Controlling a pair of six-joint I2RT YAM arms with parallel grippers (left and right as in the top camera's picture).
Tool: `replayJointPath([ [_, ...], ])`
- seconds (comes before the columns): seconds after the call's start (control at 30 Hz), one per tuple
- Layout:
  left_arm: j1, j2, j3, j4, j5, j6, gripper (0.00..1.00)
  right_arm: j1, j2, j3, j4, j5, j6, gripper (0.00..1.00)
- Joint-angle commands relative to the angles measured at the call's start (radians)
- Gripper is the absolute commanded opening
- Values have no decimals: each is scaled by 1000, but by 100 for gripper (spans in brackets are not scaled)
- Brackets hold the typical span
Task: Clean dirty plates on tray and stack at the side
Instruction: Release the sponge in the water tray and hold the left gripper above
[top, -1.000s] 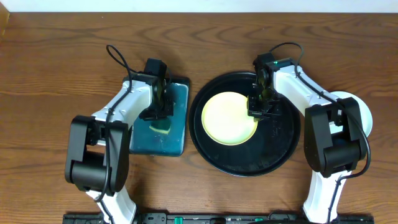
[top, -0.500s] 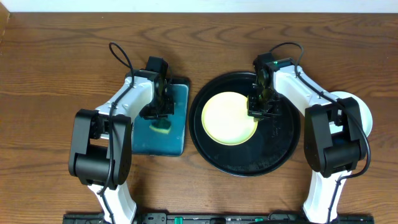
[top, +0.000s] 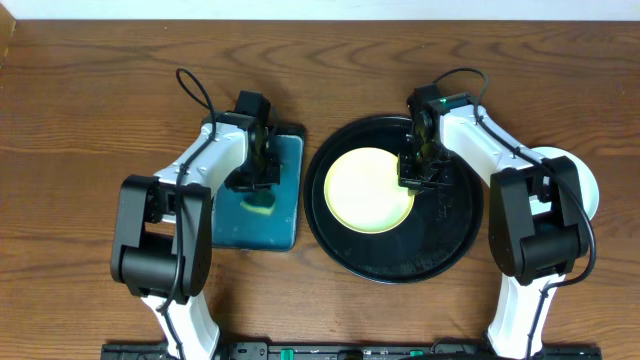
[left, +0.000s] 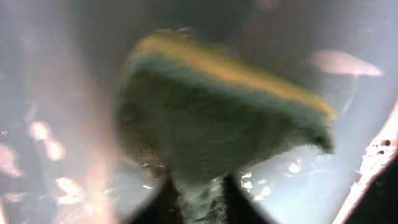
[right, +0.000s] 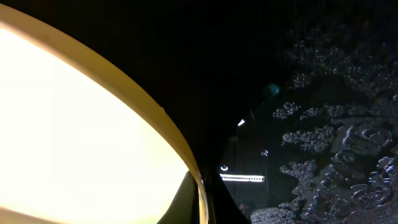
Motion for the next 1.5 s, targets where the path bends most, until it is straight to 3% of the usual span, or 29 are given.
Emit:
replayJointPath([
  [0.0, 5, 136, -64, 26, -26, 6, 70, 7, 14, -28, 6, 90, 27, 1],
  [0.03, 5, 136, -64, 26, -26, 6, 75, 7, 14, -28, 6, 90, 27, 1],
  [0.63, 5, 136, -64, 26, -26, 6, 78, 7, 14, -28, 5, 90, 27, 1],
  [0.67, 5, 135, -64, 25, -26, 2, 85, 7, 14, -28, 3, 90, 27, 1],
  [0.8, 5, 108, -64, 14, -26, 2, 85, 7, 14, -28, 2, 90, 27, 1],
  [1.47, 5, -429, -64, -19, -27, 3, 86, 7, 14, -28, 7, 90, 27, 1],
])
